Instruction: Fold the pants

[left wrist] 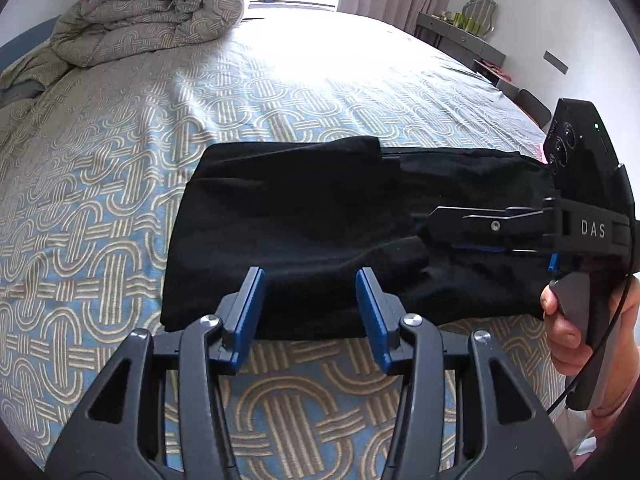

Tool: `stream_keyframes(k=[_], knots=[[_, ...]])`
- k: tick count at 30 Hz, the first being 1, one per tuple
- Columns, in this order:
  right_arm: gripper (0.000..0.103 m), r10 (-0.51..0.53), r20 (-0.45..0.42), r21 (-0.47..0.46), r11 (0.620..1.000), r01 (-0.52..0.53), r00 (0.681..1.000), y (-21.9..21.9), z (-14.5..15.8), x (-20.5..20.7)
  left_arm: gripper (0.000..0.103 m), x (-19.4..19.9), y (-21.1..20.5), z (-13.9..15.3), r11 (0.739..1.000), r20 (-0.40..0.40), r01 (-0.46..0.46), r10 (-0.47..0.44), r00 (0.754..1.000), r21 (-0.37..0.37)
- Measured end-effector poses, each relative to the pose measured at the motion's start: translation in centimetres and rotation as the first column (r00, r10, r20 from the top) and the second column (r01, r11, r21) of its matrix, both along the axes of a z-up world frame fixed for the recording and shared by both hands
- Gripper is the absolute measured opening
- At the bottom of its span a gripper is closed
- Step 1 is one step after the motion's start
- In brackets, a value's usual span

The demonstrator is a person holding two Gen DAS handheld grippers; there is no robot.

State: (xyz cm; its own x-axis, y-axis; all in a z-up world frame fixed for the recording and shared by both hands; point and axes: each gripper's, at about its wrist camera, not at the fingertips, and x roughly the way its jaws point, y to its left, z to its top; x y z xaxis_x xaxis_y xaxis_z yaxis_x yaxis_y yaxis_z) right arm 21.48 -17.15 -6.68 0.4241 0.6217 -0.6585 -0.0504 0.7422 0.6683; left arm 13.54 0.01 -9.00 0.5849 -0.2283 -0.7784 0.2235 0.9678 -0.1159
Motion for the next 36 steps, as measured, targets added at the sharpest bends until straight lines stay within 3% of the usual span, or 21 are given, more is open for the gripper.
stream_keyframes(k=[6, 10, 18, 22, 27, 30, 34, 35, 36], knots=[[0.089, 0.004, -0.034, -0.027, 1.000, -0.005, 0.999, 0.9, -0.6, 0.2, 0.050, -0.3, 0.8, -0.4, 0.999, 0.017, -0.022, 0.022, 1.000, 0.048], [0.089, 0.005, -0.032, -0.043, 0.999, -0.006, 0.999, 1.3, -0.7, 0.5, 0.057, -0.5, 1.0, -0.6, 0.997, 0.027, -0.030, 0.029, 0.999, 0.068], [0.089, 0.022, -0.017, -0.092, 0.996, -0.023, 1.000, 2.5, -0.4, 1.7, 0.058, -0.4, 2.0, -1.2, 0.993, 0.033, -0.053, 0.049, 0.998, 0.104], [0.089, -0.019, 0.049, -0.157, 0.987, 0.027, 0.999, 2.0, 0.8, 2.5, 0.059, -0.3, 3.4, -1.2, 0.994, 0.026, -0.083, 0.081, 0.996, 0.071], [0.086, 0.029, 0.142, -0.244, 0.970, 0.007, 0.989, 2.9, 2.8, 5.0, 0.058, -0.7, 3.0, -0.7, 0.998, 0.050, -0.040, 0.038, 0.998, 0.043], [0.070, 0.087, 0.152, -0.286, 0.957, -0.040, 0.985, 4.4, 3.2, 6.7, 0.058, -0.9, 2.0, -0.7, 0.999, 0.059, 0.011, -0.014, 0.998, 0.050], [0.060, 0.110, 0.088, -0.336, 0.939, -0.074, 0.990, 6.0, 2.2, 8.9, 0.058, -0.9, 1.2, -1.2, 0.993, 0.062, 0.023, -0.031, 0.998, 0.120], [0.047, 0.100, 0.073, -0.352, 0.934, -0.068, 0.992, 6.3, 1.8, 9.3, 0.058, -0.8, 1.4, -1.2, 0.992, 0.059, 0.016, -0.023, 0.998, 0.122], [0.009, 0.091, 0.064, -0.361, 0.931, -0.062, 0.994, 6.3, 1.5, 9.5, 0.058, -0.7, 1.8, -1.3, 0.993, 0.055, 0.005, -0.012, 0.998, 0.118]])
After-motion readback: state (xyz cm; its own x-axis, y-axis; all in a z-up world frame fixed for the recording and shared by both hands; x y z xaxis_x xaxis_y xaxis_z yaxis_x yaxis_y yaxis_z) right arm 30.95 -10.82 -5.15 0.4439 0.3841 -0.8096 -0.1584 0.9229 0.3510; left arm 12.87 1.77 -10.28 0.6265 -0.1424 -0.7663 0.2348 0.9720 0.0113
